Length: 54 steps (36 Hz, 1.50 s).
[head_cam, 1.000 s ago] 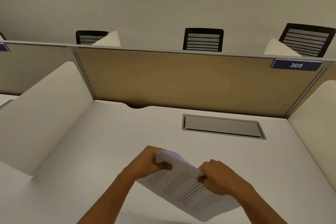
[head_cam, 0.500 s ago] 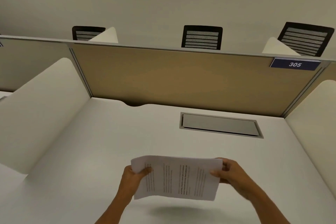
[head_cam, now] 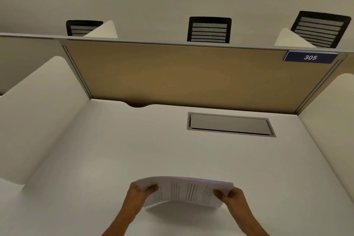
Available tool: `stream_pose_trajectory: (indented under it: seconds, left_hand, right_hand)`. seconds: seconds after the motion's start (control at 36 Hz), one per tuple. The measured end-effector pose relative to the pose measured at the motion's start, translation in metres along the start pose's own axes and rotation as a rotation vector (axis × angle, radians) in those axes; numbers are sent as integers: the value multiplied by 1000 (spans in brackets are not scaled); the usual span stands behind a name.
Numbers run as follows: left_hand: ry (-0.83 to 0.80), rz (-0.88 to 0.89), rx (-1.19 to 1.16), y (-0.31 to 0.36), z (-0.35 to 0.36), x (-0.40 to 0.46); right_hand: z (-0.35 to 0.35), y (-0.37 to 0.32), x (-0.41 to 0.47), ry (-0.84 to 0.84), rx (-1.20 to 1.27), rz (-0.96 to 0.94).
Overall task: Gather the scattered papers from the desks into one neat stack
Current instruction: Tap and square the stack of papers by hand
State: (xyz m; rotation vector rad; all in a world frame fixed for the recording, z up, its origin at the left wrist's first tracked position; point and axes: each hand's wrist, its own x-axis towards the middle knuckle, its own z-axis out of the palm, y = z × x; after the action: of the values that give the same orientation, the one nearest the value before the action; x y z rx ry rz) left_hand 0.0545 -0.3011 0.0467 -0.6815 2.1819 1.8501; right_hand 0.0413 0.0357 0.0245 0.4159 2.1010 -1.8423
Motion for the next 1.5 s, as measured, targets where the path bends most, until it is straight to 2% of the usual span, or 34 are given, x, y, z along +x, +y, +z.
stream_pose_trajectory:
  seconds: [0.17,0.39,0.61,0.89,1.03,1.5]
  left_hand:
    - [-51,5,46,-11,2,1]
    - [12,46,39,-11,4,8]
    - [-105,71,83,-19,7,8]
    - [-62,124,110,-11,7,13]
    - [-112,108,153,-19,8,14]
    - [-64,119,183,-20,9,16]
  right_hand:
    - [5,8,3,34,8,51]
    - [3,1,7,66,7,-15]
    - [2,9,2,24,19,18]
    - [3,-7,-5,74,54,-23]
    - [4,1,-4,66,33,3]
    - [5,4,-5,76,30,19]
